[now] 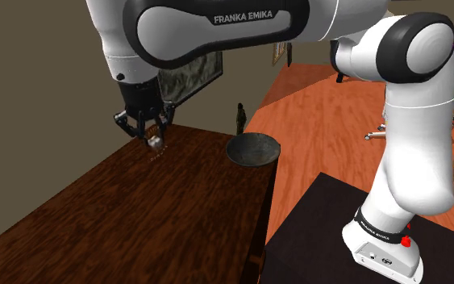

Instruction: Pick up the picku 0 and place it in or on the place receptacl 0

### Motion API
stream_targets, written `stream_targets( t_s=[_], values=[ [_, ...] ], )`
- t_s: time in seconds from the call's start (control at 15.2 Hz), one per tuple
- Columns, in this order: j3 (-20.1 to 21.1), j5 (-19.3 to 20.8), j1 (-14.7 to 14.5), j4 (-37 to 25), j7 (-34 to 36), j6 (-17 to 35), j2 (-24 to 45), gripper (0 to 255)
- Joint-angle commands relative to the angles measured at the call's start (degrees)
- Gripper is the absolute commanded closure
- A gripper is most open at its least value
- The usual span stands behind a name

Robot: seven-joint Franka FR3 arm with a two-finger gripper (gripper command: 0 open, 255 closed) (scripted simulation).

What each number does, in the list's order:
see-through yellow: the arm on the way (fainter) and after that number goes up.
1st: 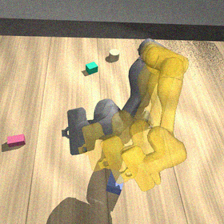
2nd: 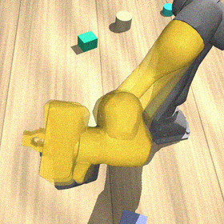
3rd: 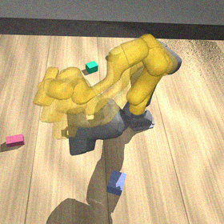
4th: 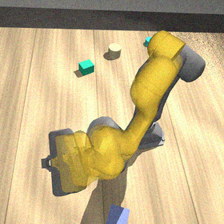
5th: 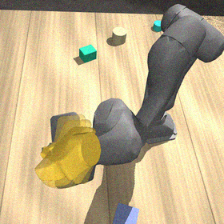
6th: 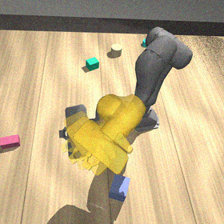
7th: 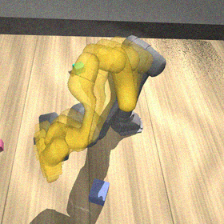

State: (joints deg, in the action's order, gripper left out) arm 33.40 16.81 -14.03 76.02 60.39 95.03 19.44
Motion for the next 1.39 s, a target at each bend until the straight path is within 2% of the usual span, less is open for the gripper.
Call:
stream_targets(
  t_s=[0.0,0.26,0.53,0.92,1.32],
  values=[
    [0.17,-2.73,3.25,6.05,-2.06,1.94,-5.02,255],
    [-0.94,-8.7,8.68,17.6,-7.81,5.57,-15.28,255],
    [-3.8,-13.89,11.8,26.95,-14.37,7.63,-24.51,255],
    [-9.82,-18.79,13.83,38.05,-23.95,8.57,-36.13,255],
    [-16.46,-20.34,15.02,46.47,-32.69,7.98,-45.42,255]
  ],
)
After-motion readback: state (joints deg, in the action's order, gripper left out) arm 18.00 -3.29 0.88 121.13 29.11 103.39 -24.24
